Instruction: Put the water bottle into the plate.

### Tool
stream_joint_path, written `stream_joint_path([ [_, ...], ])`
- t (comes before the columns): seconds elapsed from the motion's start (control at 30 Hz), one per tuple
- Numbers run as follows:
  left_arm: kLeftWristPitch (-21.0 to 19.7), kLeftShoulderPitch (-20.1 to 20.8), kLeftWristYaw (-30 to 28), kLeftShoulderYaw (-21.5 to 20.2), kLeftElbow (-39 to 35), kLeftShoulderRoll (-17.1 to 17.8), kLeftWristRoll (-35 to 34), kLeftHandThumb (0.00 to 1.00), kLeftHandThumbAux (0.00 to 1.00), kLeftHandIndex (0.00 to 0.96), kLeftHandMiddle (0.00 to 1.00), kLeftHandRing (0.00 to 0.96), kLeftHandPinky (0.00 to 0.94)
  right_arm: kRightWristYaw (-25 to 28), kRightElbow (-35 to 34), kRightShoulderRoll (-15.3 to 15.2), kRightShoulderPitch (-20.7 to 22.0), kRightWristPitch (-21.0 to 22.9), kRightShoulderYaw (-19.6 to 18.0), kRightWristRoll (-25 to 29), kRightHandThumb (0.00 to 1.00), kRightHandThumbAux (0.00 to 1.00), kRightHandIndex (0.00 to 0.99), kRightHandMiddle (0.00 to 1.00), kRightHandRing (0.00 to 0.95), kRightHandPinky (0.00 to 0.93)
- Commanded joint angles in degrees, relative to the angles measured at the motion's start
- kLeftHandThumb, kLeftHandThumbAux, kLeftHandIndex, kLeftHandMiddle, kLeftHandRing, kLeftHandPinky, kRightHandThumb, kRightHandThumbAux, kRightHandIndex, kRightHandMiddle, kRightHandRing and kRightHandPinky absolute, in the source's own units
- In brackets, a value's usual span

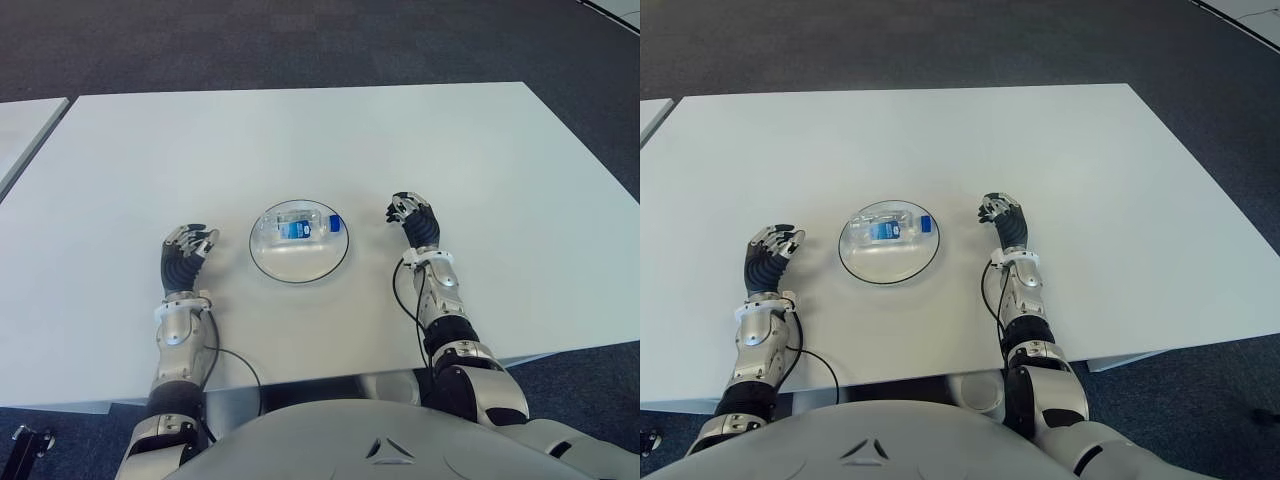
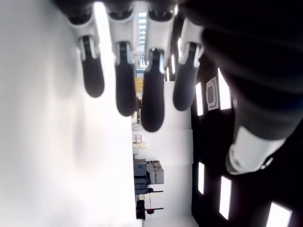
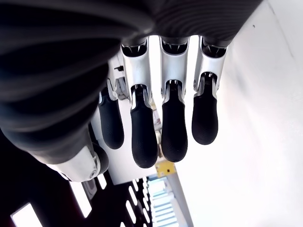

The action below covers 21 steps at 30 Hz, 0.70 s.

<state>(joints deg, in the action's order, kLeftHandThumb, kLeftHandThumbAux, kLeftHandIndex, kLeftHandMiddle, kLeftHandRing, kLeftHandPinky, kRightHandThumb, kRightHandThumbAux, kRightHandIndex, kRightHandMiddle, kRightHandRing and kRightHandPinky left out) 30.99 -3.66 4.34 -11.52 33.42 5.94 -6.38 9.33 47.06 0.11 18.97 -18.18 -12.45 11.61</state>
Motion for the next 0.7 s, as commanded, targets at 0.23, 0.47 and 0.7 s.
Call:
stream_joint_path([
  [0.23, -0.5, 3.2, -2.5, -1.0, 14.5, -0.2, 0.1, 0.958, 0.656, 0.429, 0.498, 0.507, 0.52, -1.4, 4.0, 0.4, -3.8, 3.9, -0.1, -0.4, 0.707, 0.724, 0.437, 0.612, 0.58, 0.574],
  [0.47, -5.0, 3.8, -4.7, -1.1, 13.1, -0.9, -2.0, 0.997, 0.661, 0.411, 0.507, 0.489, 0.425, -1.8, 4.1, 0.5, -3.8, 3.8, -0.2, -0.4, 0.707, 0.724, 0.437, 0.612, 0.579, 0.575],
  [0.7, -8.1, 4.3, -5.0, -1.2, 12.9, -0.9, -2.6, 0.977, 0.665, 0.394, 0.472, 0.481, 0.447, -1.6, 4.1, 0.6, -3.8, 3.9, -0.2, -0.3, 0.708, 0.724, 0.437, 0.613, 0.58, 0.576],
])
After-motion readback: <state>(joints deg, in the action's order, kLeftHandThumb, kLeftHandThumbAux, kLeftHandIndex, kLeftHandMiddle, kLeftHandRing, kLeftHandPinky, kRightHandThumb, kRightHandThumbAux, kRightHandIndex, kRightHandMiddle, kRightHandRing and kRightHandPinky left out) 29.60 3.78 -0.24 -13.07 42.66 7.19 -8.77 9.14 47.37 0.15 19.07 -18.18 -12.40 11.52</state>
